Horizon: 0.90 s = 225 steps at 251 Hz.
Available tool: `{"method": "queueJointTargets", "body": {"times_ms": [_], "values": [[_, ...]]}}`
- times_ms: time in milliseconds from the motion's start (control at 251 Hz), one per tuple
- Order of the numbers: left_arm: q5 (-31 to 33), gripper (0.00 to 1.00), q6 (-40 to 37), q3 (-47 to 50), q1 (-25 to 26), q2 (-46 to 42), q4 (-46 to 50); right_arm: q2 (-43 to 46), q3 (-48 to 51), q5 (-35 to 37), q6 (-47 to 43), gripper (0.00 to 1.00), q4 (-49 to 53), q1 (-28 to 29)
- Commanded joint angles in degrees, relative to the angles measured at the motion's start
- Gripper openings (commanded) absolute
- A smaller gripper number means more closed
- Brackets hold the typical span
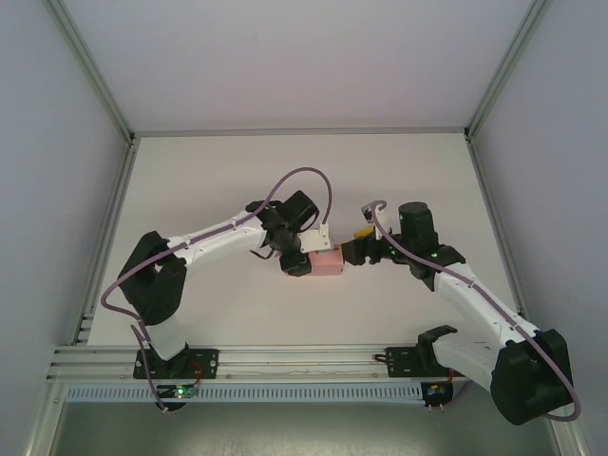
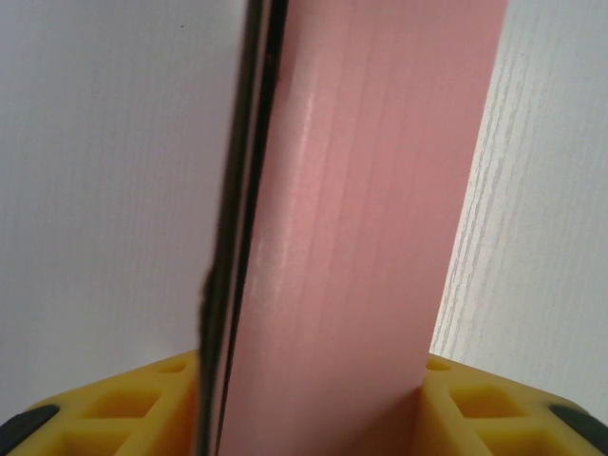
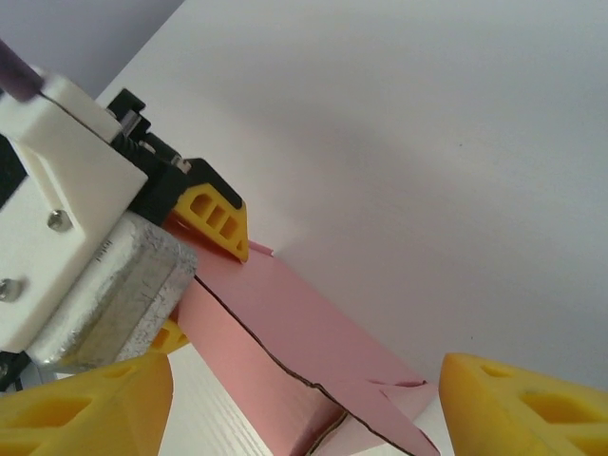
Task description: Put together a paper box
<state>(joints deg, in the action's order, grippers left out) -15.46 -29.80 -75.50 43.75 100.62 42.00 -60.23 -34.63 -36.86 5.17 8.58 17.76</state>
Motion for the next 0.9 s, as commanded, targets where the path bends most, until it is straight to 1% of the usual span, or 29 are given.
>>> {"method": "queueJointTargets", "body": {"times_ms": [0,88,219,359,503,571,674,750,810,854,894], "values": [[-0.1,0.48,-1.1,1.4,-0.6,3.5,3.9,-1.5,0.2,0.0,-3.5,0.69,1.7,-0.3],[-0.1,0.48,-1.0,1.3,-0.7,3.4,4.0,-3.0,-0.6,0.1,-4.1,0.63,1.9,-0.3],[-0.4,0.48,-1.2,0.8,-0.7,3.5,4.2,-4.9,-1.7,1.1,-4.8,0.58,2.9,-0.3],[-0.5,0.49,-1.2,0.0,-0.7,3.8,4.8,-6.6,-2.8,2.1,-4.8,0.48,3.3,-0.2],[-0.9,0.49,-1.3,-1.4,-0.7,4.6,6.5,-6.2,-3.8,4.5,-5.2,0.48,4.4,0.3],[-0.9,0.49,-1.5,-1.6,-0.7,4.8,6.7,-5.5,-3.8,5.4,-6.1,0.53,4.5,0.2],[-2.0,0.49,-2.1,-1.8,-0.7,4.6,7.2,-4.5,-3.7,6.3,-6.8,0.53,4.6,0.3],[-2.5,0.51,-2.5,-2.1,-0.7,4.4,7.6,-4.5,-4.1,5.8,-7.8,0.44,5.8,0.3],[-2.1,0.53,-2.7,-2.6,-0.7,4.3,7.9,-5.3,-4.9,5.1,-8.6,0.31,7.5,0.3],[-2.1,0.56,-2.9,-3.2,-0.7,4.4,8.6,-5.9,-5.4,4.4,-9.2,0.26,8.5,0.3],[-2.4,0.57,-3.1,-4.0,-0.7,4.7,9.4,-6.5,-5.8,3.7,-9.8,0.19,9.0,0.3]]}}
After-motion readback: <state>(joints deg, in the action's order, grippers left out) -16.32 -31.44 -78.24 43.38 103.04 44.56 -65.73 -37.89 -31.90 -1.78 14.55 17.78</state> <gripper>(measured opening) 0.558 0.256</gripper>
